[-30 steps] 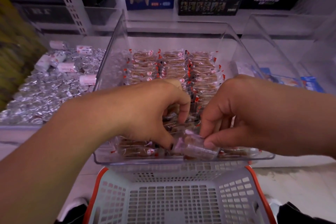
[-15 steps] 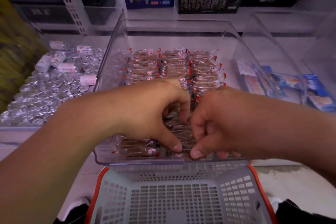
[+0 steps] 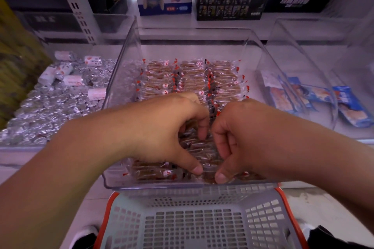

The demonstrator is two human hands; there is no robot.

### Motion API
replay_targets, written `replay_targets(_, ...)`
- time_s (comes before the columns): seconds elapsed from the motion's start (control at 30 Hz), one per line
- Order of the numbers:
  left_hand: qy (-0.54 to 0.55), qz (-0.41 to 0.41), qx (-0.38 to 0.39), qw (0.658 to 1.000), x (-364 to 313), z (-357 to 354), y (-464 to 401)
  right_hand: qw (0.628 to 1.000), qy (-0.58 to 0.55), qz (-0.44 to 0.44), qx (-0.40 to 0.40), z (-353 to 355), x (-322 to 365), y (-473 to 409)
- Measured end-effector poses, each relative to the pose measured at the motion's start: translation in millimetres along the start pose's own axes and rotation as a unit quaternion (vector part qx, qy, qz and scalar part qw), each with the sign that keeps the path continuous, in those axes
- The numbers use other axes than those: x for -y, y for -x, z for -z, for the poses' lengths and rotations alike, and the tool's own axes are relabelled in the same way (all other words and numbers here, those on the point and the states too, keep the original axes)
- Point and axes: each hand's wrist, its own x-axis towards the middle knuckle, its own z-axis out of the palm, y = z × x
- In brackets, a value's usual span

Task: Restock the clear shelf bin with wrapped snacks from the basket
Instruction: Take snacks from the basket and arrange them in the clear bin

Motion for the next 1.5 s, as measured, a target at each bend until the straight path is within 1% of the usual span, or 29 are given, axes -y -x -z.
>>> replay_targets(0.1,-0.013,0.019,0.008,1.0,-2,5,4,0.999,0.031,0.009,-0.009,0,0,3)
replay_targets(0.17,-0.01,0.044,-0.004,0.999,-2,8,7,0.999,-0.004,0.022,-0.029,7,-5,3)
replay_targets(0.23,-0.003,0.067,-0.018,0.998,-3,10,10,0.992,-0.056,0.038,-0.109,15,-11,1)
replay_targets(0.27,-0.015,0.075,-0.02,0.997,-3,11,10,0.987,-0.045,0.045,-0.15,19,-13,1)
replay_targets(0.3,-0.039,0.086,-0.015,0.995,-2,10,9,0.986,-0.014,0.046,-0.162,18,-14,0)
replay_targets(0.33,-0.069,0.111,0.001,0.991,-1,9,8,0.989,0.015,0.034,-0.14,12,-15,0)
replay_targets(0.4,-0.116,0.197,0.054,0.972,-1,0,7,0.996,0.052,-0.032,-0.063,-7,-12,3)
replay_targets(0.47,-0.143,0.251,0.088,0.953,-2,-15,5,0.994,0.073,-0.075,-0.026,-28,-12,5)
replay_targets(0.53,-0.151,0.264,0.093,0.948,-3,-29,4,0.993,0.076,-0.095,-0.006,-38,-13,4)
replay_targets(0.67,-0.147,0.264,0.065,0.951,-1,-38,3,0.993,0.062,-0.098,0.006,-38,-17,-3)
replay_targets(0.7,-0.148,0.261,0.058,0.952,-1,-38,3,0.995,0.047,-0.09,-0.013,-36,-17,-4)
replay_targets(0.73,-0.148,0.256,0.05,0.954,-2,-39,3,0.995,0.022,-0.073,-0.057,-35,-16,-5)
replay_targets(0.77,-0.151,0.252,0.047,0.955,-2,-39,4,0.991,-0.006,-0.05,-0.122,-33,-14,-6)
replay_targets(0.8,-0.156,0.248,0.046,0.955,-3,-39,4,0.98,-0.027,-0.032,-0.194,-32,-13,-7)
replay_targets(0.83,-0.161,0.246,0.05,0.955,-3,-39,5,0.967,-0.035,-0.028,-0.25,-30,-12,-8)
replay_targets(0.87,-0.161,0.244,0.055,0.955,-4,-37,5,0.958,-0.032,-0.037,-0.281,-29,-12,-10)
replay_targets(0.9,-0.157,0.244,0.06,0.955,-4,-36,5,0.956,-0.021,-0.05,-0.289,-29,-13,-13)
replay_targets(1.03,-0.139,0.249,0.062,0.957,-5,-31,9,0.973,0.002,-0.075,-0.217,-31,-18,-26)
replay_targets(1.13,-0.13,0.264,0.028,0.955,-5,-34,10,0.98,-0.005,-0.083,-0.178,-28,-23,-27)
replay_targets(1.17,-0.129,0.267,0.022,0.955,-5,-35,10,0.979,-0.007,-0.082,-0.185,-26,-24,-26)
replay_targets(1.27,-0.132,0.271,0.02,0.953,-5,-36,9,0.967,-0.01,-0.045,-0.251,-27,-20,-25)
replay_targets(1.3,-0.136,0.269,0.022,0.953,-5,-37,8,0.969,-0.011,-0.033,-0.246,-29,-18,-24)
replay_targets(1.33,-0.139,0.267,0.023,0.953,-5,-38,8,0.976,-0.005,-0.027,-0.216,-33,-15,-24)
replay_targets(1.4,-0.138,0.266,0.025,0.954,-4,-39,7,0.991,0.037,-0.032,-0.128,-44,-12,-24)
replay_targets(1.43,-0.134,0.265,0.024,0.954,-3,-39,6,0.993,0.055,-0.037,-0.101,-47,-13,-24)
replay_targets(1.5,-0.114,0.261,0.016,0.958,-2,-35,5,0.994,0.062,-0.043,-0.076,-46,-13,-25)
